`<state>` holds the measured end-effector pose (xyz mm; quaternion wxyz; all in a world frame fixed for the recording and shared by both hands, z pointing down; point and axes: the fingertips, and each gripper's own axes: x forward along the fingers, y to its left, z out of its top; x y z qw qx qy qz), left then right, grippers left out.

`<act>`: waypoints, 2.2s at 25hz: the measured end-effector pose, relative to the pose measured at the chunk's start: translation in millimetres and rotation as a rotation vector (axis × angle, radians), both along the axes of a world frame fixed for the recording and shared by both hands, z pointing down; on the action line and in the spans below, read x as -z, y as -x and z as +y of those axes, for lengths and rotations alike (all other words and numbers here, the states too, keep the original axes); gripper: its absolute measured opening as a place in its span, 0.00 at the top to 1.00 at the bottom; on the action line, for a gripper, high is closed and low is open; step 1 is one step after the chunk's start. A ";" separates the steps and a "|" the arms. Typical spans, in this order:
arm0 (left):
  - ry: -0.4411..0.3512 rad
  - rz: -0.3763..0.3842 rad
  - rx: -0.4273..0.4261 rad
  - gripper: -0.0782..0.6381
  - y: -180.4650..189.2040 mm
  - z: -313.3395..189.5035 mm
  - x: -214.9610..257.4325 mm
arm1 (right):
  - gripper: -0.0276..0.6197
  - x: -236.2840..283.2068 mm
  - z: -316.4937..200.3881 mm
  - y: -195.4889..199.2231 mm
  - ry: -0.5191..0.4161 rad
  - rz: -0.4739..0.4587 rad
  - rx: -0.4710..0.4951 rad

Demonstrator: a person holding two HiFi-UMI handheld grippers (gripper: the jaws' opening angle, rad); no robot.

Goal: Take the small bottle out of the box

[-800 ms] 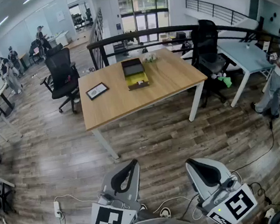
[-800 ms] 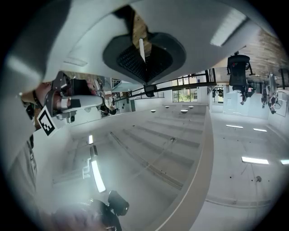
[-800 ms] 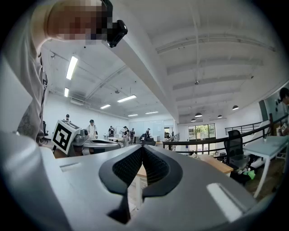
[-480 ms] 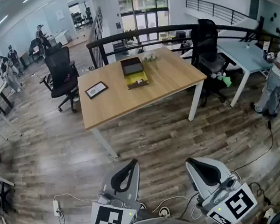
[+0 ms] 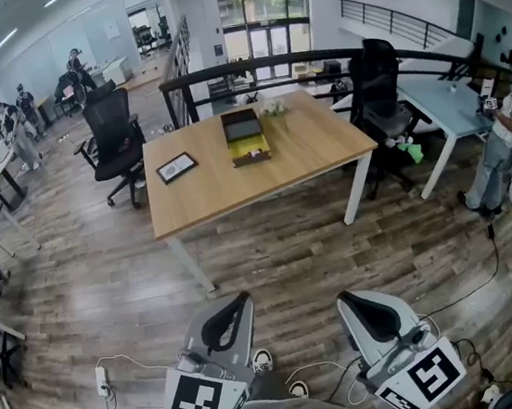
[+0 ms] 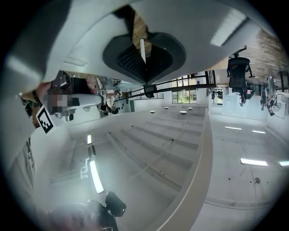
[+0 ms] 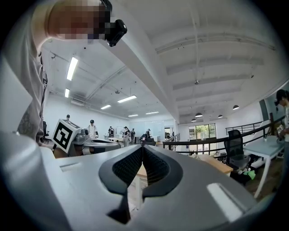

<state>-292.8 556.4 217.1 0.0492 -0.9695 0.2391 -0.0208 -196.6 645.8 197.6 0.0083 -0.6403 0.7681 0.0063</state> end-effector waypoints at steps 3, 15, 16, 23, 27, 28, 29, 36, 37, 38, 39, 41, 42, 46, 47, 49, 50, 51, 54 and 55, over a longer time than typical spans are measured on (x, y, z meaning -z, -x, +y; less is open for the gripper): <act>-0.005 0.007 -0.002 0.89 -0.9 -4.6 -0.3 | 0.91 5.5 -2.9 -8.6 -0.044 -0.024 -0.037; 0.023 0.018 -0.018 0.89 -31.9 -51.1 -6.5 | 0.67 1.2 -48.7 -39.8 -0.043 -0.049 -0.059; 0.026 0.017 -0.019 0.89 -35.6 -58.7 -8.2 | 0.67 -1.2 -56.5 -43.9 -0.036 -0.050 -0.061; 0.054 0.008 -0.013 0.89 -63.4 -127.8 -15.2 | 0.67 -10.2 -124.3 -71.9 0.010 -0.051 -0.053; 0.070 -0.004 -0.024 0.89 -80.8 -176.7 -17.8 | 0.67 -18.5 -175.1 -86.6 0.059 -0.039 -0.053; 0.071 -0.009 -0.028 0.89 -84.9 -189.5 -18.5 | 0.67 -21.5 -188.7 -90.5 0.072 -0.037 -0.054; 0.072 -0.014 -0.032 0.89 -88.8 -202.9 -19.4 | 0.67 -25.0 -202.6 -94.6 0.087 -0.036 -0.056; 0.094 -0.033 -0.044 0.89 -110.6 -302.6 -24.5 | 0.67 -38.0 -300.7 -116.6 0.155 -0.031 -0.060; 0.089 -0.033 -0.047 0.89 -113.2 -315.8 -24.5 | 0.67 -39.9 -313.6 -118.6 0.161 -0.029 -0.059; 0.083 -0.033 -0.050 0.89 -115.7 -328.3 -24.5 | 0.67 -42.0 -325.9 -120.1 0.168 -0.025 -0.058; 0.078 -0.033 -0.053 0.89 -118.0 -339.7 -24.6 | 0.67 -43.9 -337.5 -121.3 0.173 -0.022 -0.055; 0.076 -0.033 -0.058 0.89 -122.0 -360.0 -24.8 | 0.67 -47.5 -358.6 -123.4 0.183 -0.013 -0.044; 0.077 -0.032 -0.058 0.89 -123.8 -369.5 -25.3 | 0.67 -50.0 -368.5 -124.7 0.190 -0.006 -0.040; 0.094 -0.051 -0.049 0.89 -131.3 -403.3 -37.3 | 0.67 -70.4 -404.2 -132.6 0.255 0.026 -0.033; 0.102 -0.056 -0.045 0.89 -132.7 -409.8 -41.5 | 0.67 -75.3 -411.1 -134.2 0.268 0.023 -0.028; 0.115 -0.066 -0.039 0.89 -135.0 -422.1 -49.2 | 0.67 -83.0 -423.9 -137.8 0.284 0.016 -0.021; 0.120 -0.070 -0.036 0.89 -136.3 -428.4 -52.5 | 0.67 -85.9 -430.5 -140.2 0.290 0.015 -0.019; 0.125 -0.074 -0.033 0.89 -137.8 -434.8 -55.4 | 0.67 -88.1 -437.3 -142.8 0.296 0.015 -0.016; 0.145 -0.087 -0.019 0.89 -143.8 -453.5 -63.4 | 0.67 -93.7 -458.5 -152.2 0.311 0.017 -0.001; 0.150 -0.091 -0.014 0.89 -147.2 -459.9 -65.6 | 0.67 -95.7 -466.2 -156.5 0.315 0.018 0.006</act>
